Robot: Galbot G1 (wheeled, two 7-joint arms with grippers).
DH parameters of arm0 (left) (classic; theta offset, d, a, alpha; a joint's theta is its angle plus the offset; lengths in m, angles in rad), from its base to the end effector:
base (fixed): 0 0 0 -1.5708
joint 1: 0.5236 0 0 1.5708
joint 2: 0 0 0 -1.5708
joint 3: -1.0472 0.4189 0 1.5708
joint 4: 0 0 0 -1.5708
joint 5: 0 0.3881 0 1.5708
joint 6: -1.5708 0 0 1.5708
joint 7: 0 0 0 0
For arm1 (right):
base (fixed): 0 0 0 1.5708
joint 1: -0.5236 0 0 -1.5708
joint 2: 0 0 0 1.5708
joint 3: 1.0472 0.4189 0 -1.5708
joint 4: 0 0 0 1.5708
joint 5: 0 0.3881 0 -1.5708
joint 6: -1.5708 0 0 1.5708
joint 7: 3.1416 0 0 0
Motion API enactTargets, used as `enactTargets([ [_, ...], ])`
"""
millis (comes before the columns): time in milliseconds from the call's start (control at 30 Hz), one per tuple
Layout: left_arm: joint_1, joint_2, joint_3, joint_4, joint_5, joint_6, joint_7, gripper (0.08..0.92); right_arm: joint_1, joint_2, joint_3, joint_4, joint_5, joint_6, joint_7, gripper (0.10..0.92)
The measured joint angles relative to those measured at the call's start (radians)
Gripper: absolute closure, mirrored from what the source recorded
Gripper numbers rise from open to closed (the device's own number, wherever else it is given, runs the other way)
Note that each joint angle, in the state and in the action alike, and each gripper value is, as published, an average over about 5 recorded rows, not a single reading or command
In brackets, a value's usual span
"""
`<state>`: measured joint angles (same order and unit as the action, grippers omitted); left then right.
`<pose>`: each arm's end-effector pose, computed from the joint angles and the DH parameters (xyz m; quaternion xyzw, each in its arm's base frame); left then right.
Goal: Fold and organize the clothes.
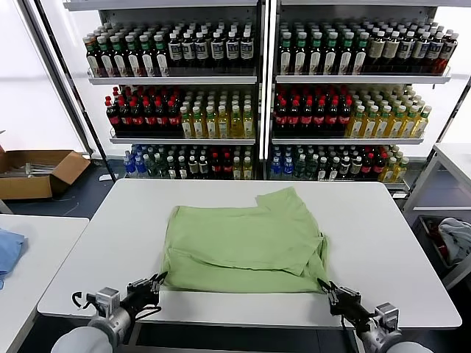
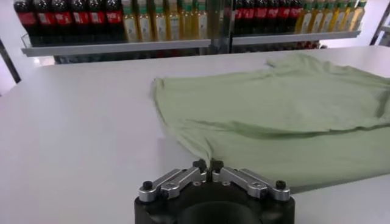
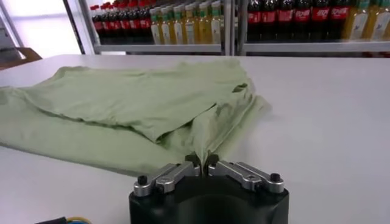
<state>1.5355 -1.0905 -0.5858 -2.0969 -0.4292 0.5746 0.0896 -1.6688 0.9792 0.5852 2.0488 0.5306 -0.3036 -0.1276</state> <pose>0.2071 0.1220 -0.3241 -0.1284 -0.9518 -0.0241 0.2776 0.1703 -0.1517 -0.3529 0.1665 -0.9563 0.0052 0.2404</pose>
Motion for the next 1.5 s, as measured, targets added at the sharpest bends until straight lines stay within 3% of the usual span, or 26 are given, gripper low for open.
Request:
enactTargets([
  [133, 0.056, 0.004, -0.033, -0.043, 0.004, 0.001, 0.0, 0.905, -0.059, 0.001, 0.025, 0.031, -0.006, 0.001, 0.0, 0.871],
  [267, 0.085, 0.005, -0.054, -0.071, 0.005, 0.001, 0.0, 0.863, -0.087, 0.003, 0.043, 0.048, -0.004, 0.01, 0.0, 0.779],
  [667, 0.09, 0.05, -0.134, -0.106, -0.043, 0.001, 0.002, 0.516, -0.018, -0.05, 0.098, 0.069, 0.088, 0.036, -0.036, 0.45],
  [933, -0.009, 0.123, -0.109, -0.032, -0.114, -0.01, 0.015, 0.274, 0.225, -0.083, 0.027, -0.055, 0.124, 0.007, -0.074, 0.233],
  [1167, -0.168, 0.186, -0.014, 0.104, -0.166, -0.029, 0.035, 0.179, 0.522, -0.072, -0.129, -0.253, 0.118, -0.03, -0.114, 0.203],
  [1500, -0.438, 0.202, 0.175, 0.352, -0.193, -0.062, 0.069, 0.177, 0.885, -0.012, -0.343, -0.574, 0.07, -0.049, -0.162, 0.203],
])
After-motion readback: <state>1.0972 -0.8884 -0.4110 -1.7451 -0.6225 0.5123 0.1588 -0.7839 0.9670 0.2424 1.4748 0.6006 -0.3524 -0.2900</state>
